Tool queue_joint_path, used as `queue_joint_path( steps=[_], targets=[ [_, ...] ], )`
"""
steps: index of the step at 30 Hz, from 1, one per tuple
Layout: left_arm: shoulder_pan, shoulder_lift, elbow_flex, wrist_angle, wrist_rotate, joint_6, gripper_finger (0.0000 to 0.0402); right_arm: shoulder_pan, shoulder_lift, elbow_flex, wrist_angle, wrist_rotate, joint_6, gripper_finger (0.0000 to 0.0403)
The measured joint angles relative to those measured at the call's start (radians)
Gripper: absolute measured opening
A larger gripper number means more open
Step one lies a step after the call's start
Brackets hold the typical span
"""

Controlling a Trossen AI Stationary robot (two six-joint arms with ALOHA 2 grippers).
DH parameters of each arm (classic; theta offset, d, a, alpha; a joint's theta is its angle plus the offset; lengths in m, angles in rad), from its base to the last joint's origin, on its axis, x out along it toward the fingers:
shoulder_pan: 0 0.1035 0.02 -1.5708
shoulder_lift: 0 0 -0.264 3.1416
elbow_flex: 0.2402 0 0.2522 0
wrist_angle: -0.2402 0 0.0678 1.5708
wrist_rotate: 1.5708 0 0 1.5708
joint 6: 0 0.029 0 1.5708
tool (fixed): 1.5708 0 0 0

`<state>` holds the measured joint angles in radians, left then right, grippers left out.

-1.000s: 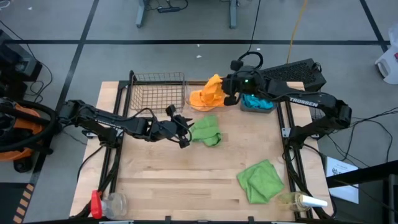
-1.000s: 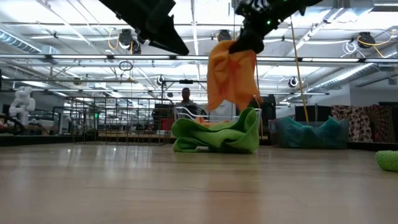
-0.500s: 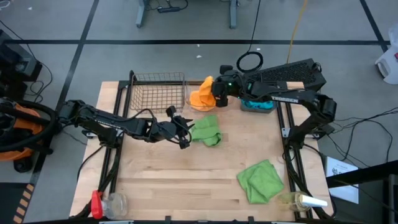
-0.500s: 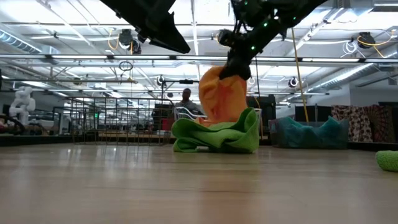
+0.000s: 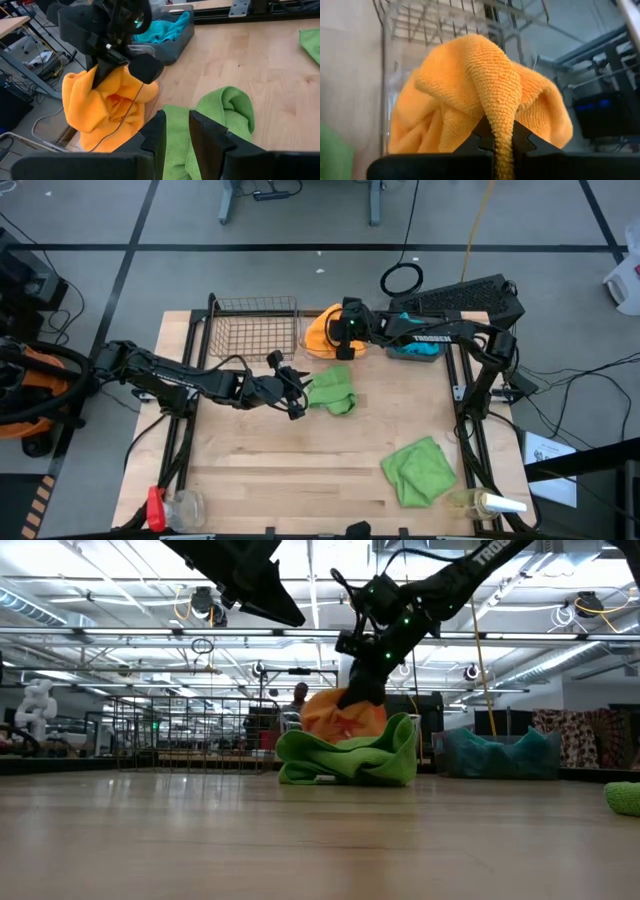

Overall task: Sort microfiber towel by color & place in baskets
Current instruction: Put the yellow microfiber towel into the transparent bin

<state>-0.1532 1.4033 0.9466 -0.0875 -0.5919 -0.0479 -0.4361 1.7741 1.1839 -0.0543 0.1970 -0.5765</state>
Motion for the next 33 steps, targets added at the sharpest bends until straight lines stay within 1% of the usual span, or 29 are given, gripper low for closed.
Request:
queue_joint_path(
  steps=[5,11,14,23,30,33],
  targets=[
    [0.000,0.000,0.000,0.000,0.000,0.000,0.0091,-0.039,0.010,0.000,0.000,-0.114,0.081,0.0004],
    [0.000,0.000,0.000,0.000,0.000,0.000,0.0091,-0.065,0.010,0.000,0.000,-0.199,0.122,0.0004],
    [0.000,0.000,0.000,0.000,0.000,0.000,0.0091,-0.068,0.032,0.002,0.023,-0.229,0.135,0.0004],
    [-0.003,0.000,0.000,0.000,0.008,-0.001,0.0091,-0.067,0.121,0.002,0.031,-0.238,0.181,0.0004],
    [-0.005,0.000,0.000,-0.001,0.011,0.000,0.0091,-0.078,0.135,0.001,0.021,-0.264,0.203,0.0004],
    [-0.005,0.000,0.000,-0.001,0.011,0.000,0.0091,-0.088,0.135,0.001,0.022,-0.306,0.235,0.0004]
  ],
)
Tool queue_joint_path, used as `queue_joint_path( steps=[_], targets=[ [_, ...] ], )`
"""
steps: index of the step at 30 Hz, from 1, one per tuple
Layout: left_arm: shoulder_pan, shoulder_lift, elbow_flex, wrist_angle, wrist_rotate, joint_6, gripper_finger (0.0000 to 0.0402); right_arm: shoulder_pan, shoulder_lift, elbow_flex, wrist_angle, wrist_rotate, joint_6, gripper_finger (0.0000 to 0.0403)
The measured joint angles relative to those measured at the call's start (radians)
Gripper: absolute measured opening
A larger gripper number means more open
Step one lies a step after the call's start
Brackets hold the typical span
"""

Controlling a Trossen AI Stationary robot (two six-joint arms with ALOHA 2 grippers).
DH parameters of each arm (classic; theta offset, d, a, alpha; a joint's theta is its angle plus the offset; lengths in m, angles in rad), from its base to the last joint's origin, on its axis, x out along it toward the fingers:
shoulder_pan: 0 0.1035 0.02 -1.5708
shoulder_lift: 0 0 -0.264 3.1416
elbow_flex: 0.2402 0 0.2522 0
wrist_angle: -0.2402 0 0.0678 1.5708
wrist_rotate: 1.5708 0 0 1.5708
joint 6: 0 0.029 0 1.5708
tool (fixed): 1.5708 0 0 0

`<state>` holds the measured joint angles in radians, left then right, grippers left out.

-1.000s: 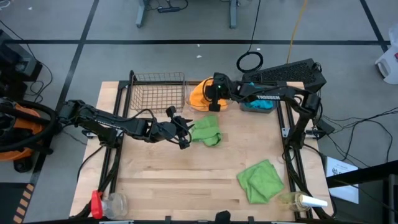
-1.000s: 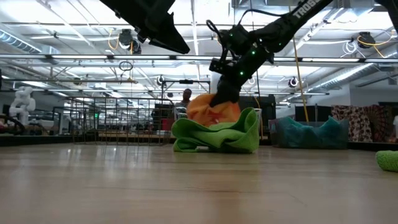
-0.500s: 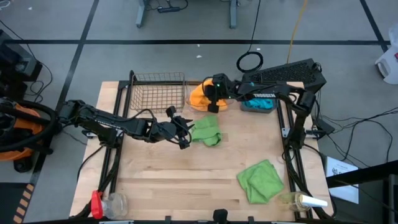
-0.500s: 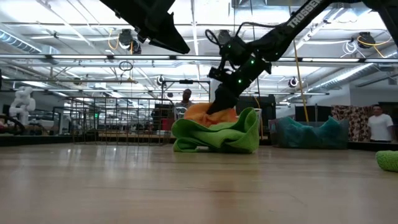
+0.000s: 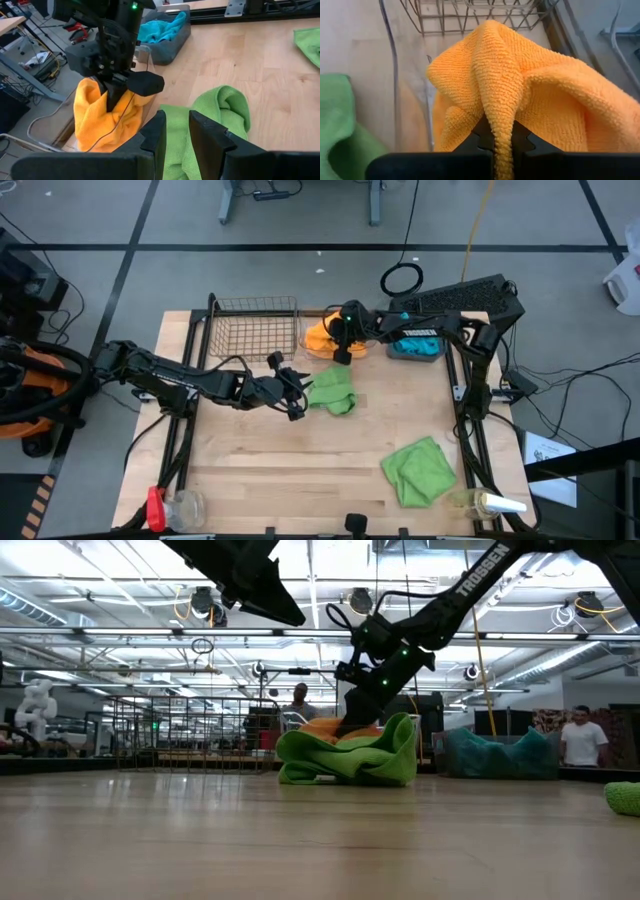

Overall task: Sort microfiber towel by color & place in baskets
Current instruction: Put the yellow microfiber towel into the transparent bin

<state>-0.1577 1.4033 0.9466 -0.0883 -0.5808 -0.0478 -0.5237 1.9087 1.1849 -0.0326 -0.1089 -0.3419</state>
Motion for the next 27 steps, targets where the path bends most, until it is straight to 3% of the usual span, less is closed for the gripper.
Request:
queue_joint_path(
  steps=[10,27],
  targets=[
    [0.000,0.000,0.000,0.000,0.000,0.000,0.0091,-0.020,0.000,0.000,-0.012,-0.048,0.038,0.0004],
    [0.000,0.000,0.000,0.001,0.001,0.000,0.0091,-0.019,0.005,-0.001,-0.065,-0.027,0.075,0.0004]
  ],
)
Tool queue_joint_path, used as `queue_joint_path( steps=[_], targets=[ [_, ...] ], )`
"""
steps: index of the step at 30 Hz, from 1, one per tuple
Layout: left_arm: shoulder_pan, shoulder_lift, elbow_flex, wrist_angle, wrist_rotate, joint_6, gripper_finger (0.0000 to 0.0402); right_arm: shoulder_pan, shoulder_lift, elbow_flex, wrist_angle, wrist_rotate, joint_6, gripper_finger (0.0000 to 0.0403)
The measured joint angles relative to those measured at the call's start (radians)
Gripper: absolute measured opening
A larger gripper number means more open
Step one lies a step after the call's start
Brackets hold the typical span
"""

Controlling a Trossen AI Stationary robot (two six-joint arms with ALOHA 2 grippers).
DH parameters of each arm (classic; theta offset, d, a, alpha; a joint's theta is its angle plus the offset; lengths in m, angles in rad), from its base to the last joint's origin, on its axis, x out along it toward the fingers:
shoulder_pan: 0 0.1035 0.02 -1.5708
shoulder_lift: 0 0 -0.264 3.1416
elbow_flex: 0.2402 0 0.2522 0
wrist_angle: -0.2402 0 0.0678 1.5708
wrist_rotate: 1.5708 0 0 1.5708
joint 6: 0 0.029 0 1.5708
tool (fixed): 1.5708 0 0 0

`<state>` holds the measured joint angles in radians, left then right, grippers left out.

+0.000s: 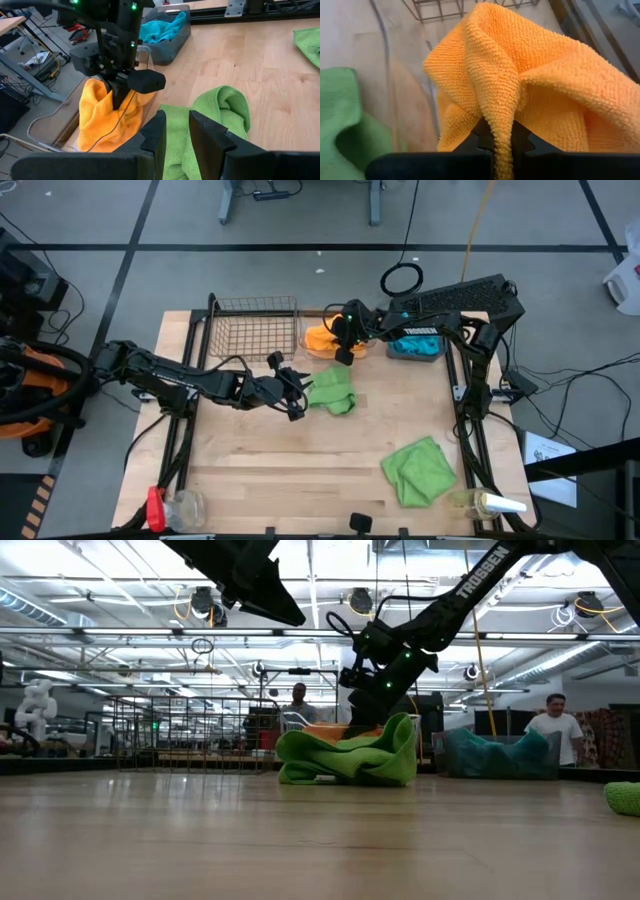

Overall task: Sort microfiber towel by color & place in baskets
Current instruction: Put the yellow microfiber towel into the transparent bin

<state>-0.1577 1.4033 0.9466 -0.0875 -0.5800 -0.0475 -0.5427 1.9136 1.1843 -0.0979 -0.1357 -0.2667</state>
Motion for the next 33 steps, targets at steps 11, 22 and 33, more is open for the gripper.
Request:
queue_joint_path(
  steps=[11,22,33],
  targets=[
    [0.000,0.000,0.000,0.000,0.000,-0.001,0.0091,-0.002,0.060,0.001,-0.010,0.001,0.021,0.0010],
    [0.000,0.000,0.000,-0.004,0.000,-0.001,0.0091,-0.008,0.047,-0.001,0.001,0.012,0.015,0.0083],
    [0.000,0.000,0.000,-0.005,0.000,-0.002,0.0091,-0.013,-0.051,-0.002,-0.078,0.015,-0.007,0.0168]
  ],
)
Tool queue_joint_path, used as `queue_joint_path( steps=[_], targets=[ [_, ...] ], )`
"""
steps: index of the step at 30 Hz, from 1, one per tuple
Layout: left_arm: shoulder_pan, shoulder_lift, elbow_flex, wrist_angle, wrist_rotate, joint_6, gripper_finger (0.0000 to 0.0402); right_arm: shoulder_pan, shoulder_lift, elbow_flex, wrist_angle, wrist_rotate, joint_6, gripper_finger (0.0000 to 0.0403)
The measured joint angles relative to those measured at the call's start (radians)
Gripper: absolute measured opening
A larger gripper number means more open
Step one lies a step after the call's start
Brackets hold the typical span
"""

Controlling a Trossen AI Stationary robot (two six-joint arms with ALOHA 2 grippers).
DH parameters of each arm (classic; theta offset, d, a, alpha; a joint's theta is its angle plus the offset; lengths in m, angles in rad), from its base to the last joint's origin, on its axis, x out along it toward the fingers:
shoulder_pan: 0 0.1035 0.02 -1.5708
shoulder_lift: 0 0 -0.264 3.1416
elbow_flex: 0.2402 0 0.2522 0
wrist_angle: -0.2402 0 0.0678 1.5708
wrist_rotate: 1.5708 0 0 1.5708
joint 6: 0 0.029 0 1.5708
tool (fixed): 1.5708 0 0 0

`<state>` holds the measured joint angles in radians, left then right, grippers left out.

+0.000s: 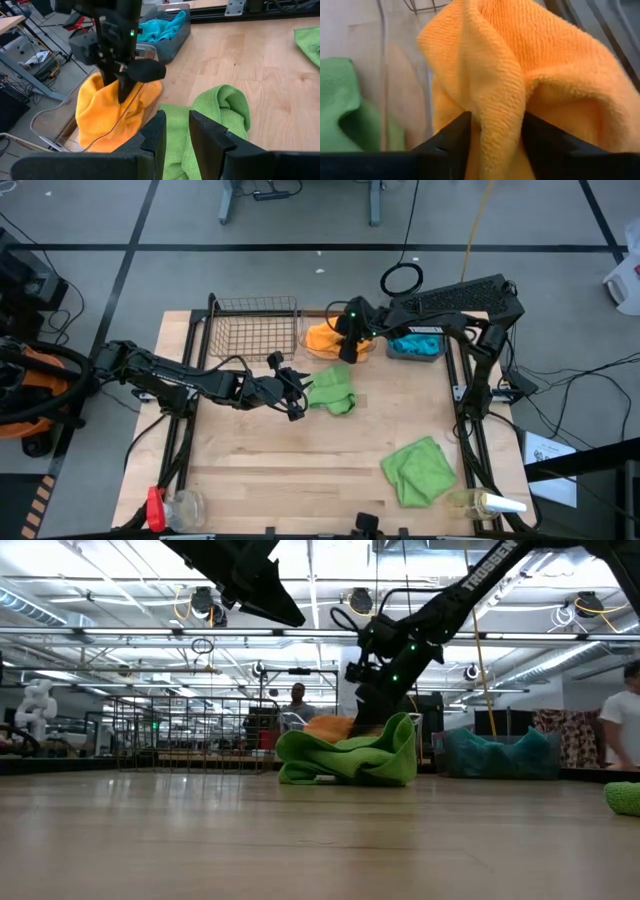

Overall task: Sort microfiber towel by color & place in baskets
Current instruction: Put the yellow microfiber towel into the transparent bin, then put the top green microfiber towel into the wire basket

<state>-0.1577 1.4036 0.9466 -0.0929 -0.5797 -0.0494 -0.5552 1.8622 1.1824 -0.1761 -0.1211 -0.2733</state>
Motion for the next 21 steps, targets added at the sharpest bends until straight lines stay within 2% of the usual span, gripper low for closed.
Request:
queue_joint_path(
  steps=[12,21],
  targets=[
    [0.000,0.000,0.000,0.000,0.000,-0.017,0.0091,0.001,-0.082,0.000,-0.086,0.026,0.000,0.0218],
    [0.000,0.000,0.000,-0.002,0.000,-0.017,0.0091,0.062,-0.305,0.000,-0.187,0.114,0.001,0.0240]
  ],
)
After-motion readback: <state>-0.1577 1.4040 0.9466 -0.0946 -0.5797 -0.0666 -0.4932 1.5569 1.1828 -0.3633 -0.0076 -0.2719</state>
